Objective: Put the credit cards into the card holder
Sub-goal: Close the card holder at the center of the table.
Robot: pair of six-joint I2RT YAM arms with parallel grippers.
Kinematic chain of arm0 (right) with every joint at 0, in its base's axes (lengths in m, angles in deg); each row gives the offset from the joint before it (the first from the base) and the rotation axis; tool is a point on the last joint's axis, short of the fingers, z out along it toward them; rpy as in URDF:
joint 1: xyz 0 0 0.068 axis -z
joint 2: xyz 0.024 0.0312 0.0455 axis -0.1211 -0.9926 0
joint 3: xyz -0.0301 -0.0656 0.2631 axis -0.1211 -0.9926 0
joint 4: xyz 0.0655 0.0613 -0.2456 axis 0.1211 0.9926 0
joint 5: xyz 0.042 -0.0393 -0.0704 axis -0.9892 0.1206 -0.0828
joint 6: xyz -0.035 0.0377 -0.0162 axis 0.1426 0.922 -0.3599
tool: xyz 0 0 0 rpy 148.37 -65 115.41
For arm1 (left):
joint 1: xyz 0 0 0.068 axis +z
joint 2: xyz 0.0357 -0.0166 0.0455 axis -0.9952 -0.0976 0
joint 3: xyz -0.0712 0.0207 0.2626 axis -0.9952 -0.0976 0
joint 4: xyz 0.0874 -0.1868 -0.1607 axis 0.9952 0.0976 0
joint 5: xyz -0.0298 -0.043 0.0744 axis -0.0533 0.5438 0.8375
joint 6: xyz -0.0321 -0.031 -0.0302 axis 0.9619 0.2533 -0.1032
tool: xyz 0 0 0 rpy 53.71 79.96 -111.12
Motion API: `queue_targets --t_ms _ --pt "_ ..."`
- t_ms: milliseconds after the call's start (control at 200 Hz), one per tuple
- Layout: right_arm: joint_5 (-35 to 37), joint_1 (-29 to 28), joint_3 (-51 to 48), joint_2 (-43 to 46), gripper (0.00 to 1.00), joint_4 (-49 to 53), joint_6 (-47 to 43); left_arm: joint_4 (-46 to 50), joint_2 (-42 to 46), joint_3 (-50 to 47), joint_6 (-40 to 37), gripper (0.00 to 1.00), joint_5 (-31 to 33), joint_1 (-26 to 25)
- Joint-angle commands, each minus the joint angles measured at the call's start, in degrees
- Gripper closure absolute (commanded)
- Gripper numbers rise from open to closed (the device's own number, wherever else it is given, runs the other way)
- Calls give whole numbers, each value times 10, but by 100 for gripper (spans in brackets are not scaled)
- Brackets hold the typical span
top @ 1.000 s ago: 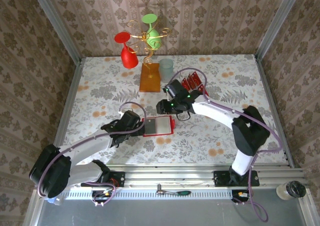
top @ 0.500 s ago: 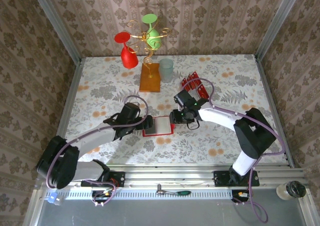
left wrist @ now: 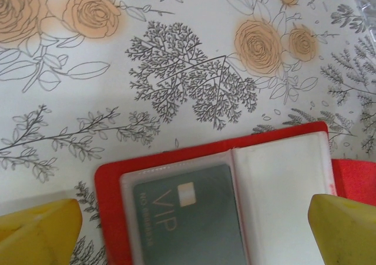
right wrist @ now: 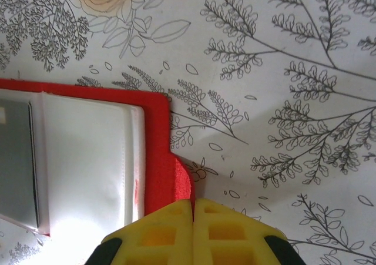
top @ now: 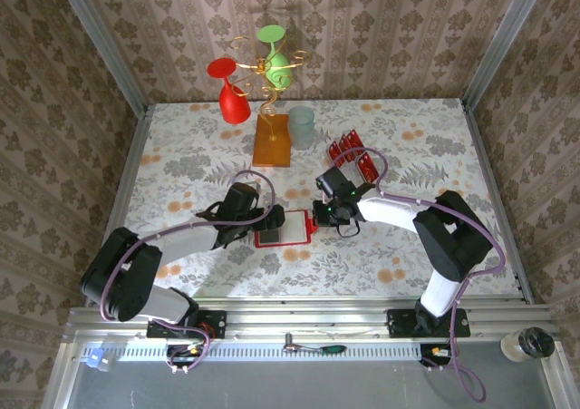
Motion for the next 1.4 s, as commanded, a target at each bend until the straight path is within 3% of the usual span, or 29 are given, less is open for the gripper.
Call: queue_targets --t_ms 0,430,845,1390 --pt "-22 -1 -10 -2 100 -17 15 -22 -9 -3 -7 0 -7 5" --pt "-26 -1 -5 -6 100 -18 21 -16 -16 -12 -5 0 26 8" --pt "-32 -1 1 -16 100 -23 23 -48 -69 13 -13 0 -15 8" --pt "-40 -1 9 -30 100 -27 26 -80 39 -15 44 0 -58 0"
